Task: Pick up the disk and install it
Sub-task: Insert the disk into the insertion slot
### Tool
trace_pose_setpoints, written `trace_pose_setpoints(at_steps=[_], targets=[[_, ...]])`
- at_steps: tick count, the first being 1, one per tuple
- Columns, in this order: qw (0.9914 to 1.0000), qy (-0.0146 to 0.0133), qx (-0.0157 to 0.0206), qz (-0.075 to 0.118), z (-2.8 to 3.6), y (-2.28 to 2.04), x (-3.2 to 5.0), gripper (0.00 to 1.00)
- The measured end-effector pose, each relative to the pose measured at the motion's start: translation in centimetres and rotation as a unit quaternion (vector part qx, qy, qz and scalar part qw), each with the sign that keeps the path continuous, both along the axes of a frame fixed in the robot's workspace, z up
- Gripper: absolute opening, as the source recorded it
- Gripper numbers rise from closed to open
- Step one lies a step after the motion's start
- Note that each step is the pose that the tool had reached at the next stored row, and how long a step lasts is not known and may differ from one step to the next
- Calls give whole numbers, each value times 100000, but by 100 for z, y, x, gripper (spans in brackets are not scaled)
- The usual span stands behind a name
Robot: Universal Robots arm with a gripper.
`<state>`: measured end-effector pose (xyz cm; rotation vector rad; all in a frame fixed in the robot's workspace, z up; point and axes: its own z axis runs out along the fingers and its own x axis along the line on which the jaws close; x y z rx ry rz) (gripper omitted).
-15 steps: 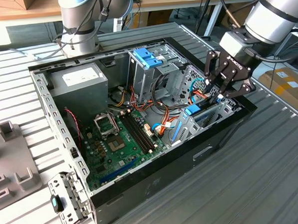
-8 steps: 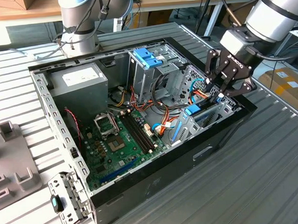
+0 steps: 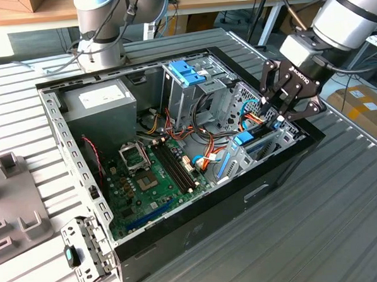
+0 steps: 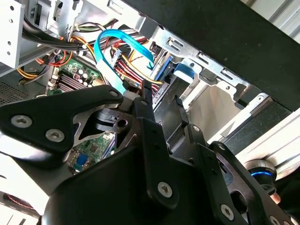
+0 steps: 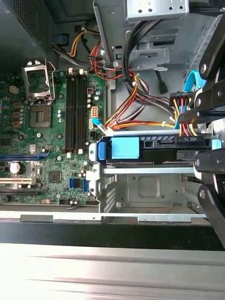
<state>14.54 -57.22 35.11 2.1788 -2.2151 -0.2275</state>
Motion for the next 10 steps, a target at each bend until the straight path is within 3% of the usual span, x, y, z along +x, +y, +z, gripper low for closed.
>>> trace_pose_setpoints(at_steps=[10], targets=[[100000, 1, -4, 0, 42, 0, 0, 36]])
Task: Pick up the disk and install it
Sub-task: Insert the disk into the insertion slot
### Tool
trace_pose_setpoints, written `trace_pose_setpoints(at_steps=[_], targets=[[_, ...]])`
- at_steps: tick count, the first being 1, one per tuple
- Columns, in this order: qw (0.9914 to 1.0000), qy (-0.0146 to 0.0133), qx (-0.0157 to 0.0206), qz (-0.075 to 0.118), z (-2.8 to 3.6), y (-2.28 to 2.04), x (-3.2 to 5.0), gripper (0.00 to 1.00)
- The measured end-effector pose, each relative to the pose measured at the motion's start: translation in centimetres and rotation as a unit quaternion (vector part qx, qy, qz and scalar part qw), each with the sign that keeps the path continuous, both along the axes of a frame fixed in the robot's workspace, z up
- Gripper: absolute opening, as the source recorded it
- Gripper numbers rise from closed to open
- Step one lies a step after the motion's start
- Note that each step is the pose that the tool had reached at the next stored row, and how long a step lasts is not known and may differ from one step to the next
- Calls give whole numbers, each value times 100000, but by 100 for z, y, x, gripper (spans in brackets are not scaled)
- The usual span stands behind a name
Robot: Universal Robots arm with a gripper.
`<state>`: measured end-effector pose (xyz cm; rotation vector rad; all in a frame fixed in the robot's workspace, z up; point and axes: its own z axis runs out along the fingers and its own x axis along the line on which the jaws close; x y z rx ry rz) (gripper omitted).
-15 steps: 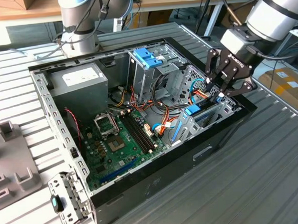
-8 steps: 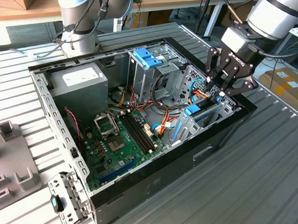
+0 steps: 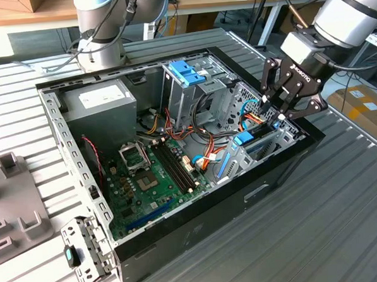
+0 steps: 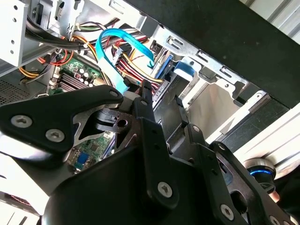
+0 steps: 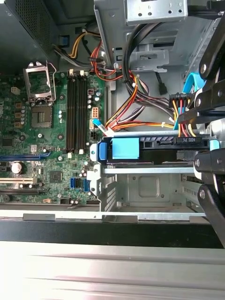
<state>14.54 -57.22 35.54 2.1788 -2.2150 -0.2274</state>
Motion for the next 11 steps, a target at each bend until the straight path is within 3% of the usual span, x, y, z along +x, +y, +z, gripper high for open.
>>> trace_pose_setpoints(at_steps=[11], targets=[[100000, -2, 28, 1, 67, 0, 0, 36]])
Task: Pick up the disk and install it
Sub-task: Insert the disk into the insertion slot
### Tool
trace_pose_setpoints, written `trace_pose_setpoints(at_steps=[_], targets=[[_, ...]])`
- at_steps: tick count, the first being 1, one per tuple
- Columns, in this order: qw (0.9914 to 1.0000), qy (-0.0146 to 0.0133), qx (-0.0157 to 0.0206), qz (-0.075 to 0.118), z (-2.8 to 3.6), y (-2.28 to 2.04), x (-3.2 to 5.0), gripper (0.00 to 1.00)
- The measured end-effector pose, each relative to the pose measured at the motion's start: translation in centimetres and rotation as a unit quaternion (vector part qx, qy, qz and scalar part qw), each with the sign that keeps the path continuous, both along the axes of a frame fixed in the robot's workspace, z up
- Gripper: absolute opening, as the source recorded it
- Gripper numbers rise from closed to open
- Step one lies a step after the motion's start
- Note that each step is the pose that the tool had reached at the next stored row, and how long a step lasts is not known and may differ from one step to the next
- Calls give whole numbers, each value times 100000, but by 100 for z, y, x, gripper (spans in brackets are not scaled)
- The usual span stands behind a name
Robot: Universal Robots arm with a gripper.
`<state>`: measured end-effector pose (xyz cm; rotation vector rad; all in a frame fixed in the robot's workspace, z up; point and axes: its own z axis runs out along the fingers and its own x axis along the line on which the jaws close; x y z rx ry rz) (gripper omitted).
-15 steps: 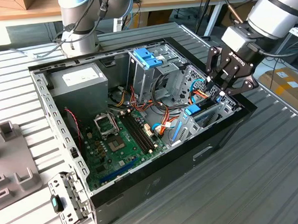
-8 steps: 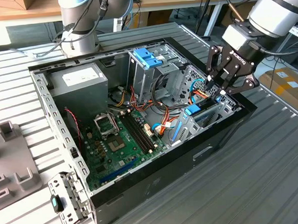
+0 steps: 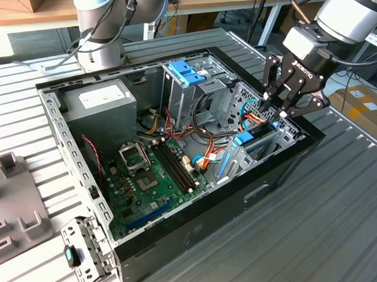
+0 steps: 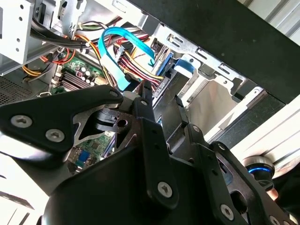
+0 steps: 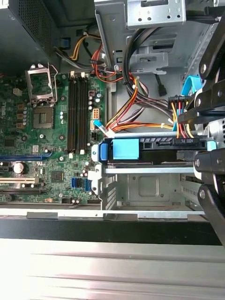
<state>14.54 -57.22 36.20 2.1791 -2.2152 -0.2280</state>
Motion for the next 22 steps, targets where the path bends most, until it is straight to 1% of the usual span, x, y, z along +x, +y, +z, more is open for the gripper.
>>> trace_pose_setpoints(at_steps=[5, 6, 7, 8, 9, 10, 14, 16, 18, 22], targets=[[100000, 2, 13, 0, 20, 0, 0, 36], [100000, 0, 11, -2, 21, 0, 0, 35], [100000, 2, 13, -1, 22, 0, 0, 22], [100000, 1, 15, 0, 22, 0, 0, 16], [100000, 1, 16, 0, 22, 0, 0, 16], [100000, 3, 20, -6, 23, 0, 3, 11], [100000, 51, 51, 0, 22, -6, 28, 11], [100000, 128, 94, -10, 16, -12, 33, 11], [100000, 236, 122, -4, -2, -12, 34, 11], [99999, 485, 125, -3, -68, -13, 35, 11]])
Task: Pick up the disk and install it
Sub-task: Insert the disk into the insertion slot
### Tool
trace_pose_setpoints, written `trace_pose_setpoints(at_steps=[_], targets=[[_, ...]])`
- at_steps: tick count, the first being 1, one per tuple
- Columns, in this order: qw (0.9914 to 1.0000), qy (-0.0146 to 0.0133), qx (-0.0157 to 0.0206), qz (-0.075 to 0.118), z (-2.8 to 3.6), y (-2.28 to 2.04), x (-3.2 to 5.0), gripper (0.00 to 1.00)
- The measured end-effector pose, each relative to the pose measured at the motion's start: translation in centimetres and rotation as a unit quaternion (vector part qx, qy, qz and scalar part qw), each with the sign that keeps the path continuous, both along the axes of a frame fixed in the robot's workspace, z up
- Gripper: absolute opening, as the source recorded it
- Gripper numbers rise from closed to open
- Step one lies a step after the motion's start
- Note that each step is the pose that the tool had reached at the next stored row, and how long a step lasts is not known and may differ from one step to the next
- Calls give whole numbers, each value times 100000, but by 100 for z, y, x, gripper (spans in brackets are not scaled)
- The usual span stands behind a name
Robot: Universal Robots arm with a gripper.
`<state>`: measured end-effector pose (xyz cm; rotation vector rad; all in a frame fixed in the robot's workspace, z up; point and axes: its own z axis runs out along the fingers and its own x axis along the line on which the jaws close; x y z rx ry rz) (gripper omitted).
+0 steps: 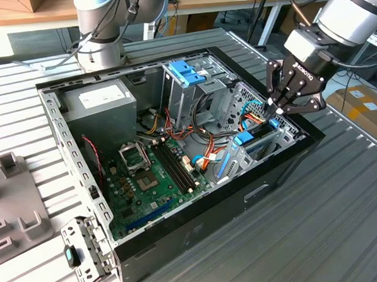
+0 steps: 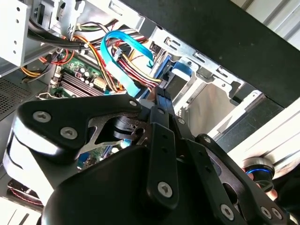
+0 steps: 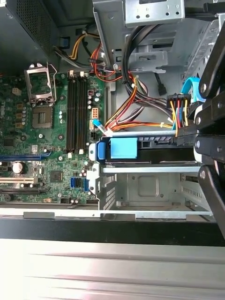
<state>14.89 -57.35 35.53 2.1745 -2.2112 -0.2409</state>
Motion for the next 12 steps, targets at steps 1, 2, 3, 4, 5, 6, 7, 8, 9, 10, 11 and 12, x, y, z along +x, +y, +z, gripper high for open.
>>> trace_pose_setpoints(at_steps=[1, 2, 3, 4, 5, 6, 7, 8, 9, 10, 11, 12], targets=[[100000, 45, 4, 0, -11, 0, 0, 11], [100000, 97, 4, 1, -24, 0, 0, 11], [100000, 129, 5, 1, -33, 0, 0, 11], [100000, 201, 8, 0, -53, 0, 0, 11], [100000, 284, 15, 1, -75, 0, 1, 11], [99999, 358, 23, -1, -94, 0, 0, 11], [99999, 413, 25, 0, -108, 0, 1, 11], [99999, 459, 26, 0, -120, 0, 1, 11], [99999, 483, 20, 1, -125, 0, 1, 11], [99999, 502, 33, 2, -130, 0, 1, 11], [99999, 512, 53, 0, -132, 0, 1, 11], [99999, 514, 90, 1, -134, -1, 1, 11]])
